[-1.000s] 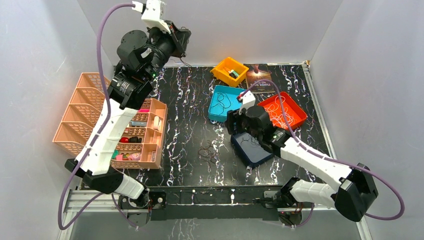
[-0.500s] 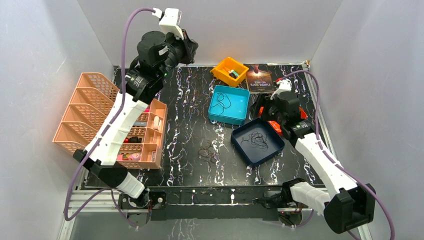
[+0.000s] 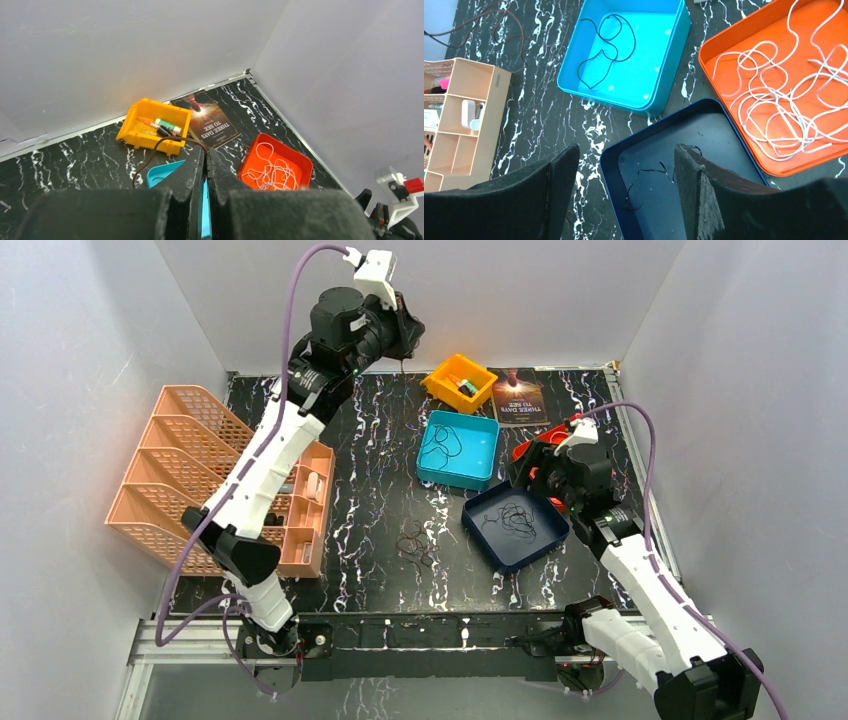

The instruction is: Untangle the cables

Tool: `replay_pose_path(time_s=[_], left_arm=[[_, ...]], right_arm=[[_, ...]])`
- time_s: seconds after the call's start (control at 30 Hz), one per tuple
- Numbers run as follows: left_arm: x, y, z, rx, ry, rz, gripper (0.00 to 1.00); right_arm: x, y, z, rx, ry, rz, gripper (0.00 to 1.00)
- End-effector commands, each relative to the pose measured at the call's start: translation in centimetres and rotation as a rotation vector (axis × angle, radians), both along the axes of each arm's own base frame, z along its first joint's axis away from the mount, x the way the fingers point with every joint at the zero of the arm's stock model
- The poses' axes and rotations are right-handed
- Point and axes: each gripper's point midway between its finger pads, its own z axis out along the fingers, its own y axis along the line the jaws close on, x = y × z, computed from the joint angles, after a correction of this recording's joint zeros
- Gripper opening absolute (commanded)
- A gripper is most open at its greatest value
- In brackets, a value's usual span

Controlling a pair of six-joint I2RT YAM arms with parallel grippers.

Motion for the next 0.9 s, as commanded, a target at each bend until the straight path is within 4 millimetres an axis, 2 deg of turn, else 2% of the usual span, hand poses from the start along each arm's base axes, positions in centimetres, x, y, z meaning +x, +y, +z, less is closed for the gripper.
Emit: replay_pose_path(time_s=[0.0,0.27,0.87], left_arm=[[-0.3,-1.3,2.5,-0.058,-0.039,-0.072,0.00],[1.5,-4.0,1.6,-0.091,-0.018,-0.139,0.00],[4.5,-8.2,-3.1,-0.129,0.074,-0.225,0.00]], right_arm=[[-0.3,-0.4,0.4,0.031,-0.021,-0.029,0.78],[-1.0,-1.2,0.1,0.021,-0.021,-0.059,0.77],[-1.9,-3.1,0.4,-0.011,-0.038,-0.135,0.78]])
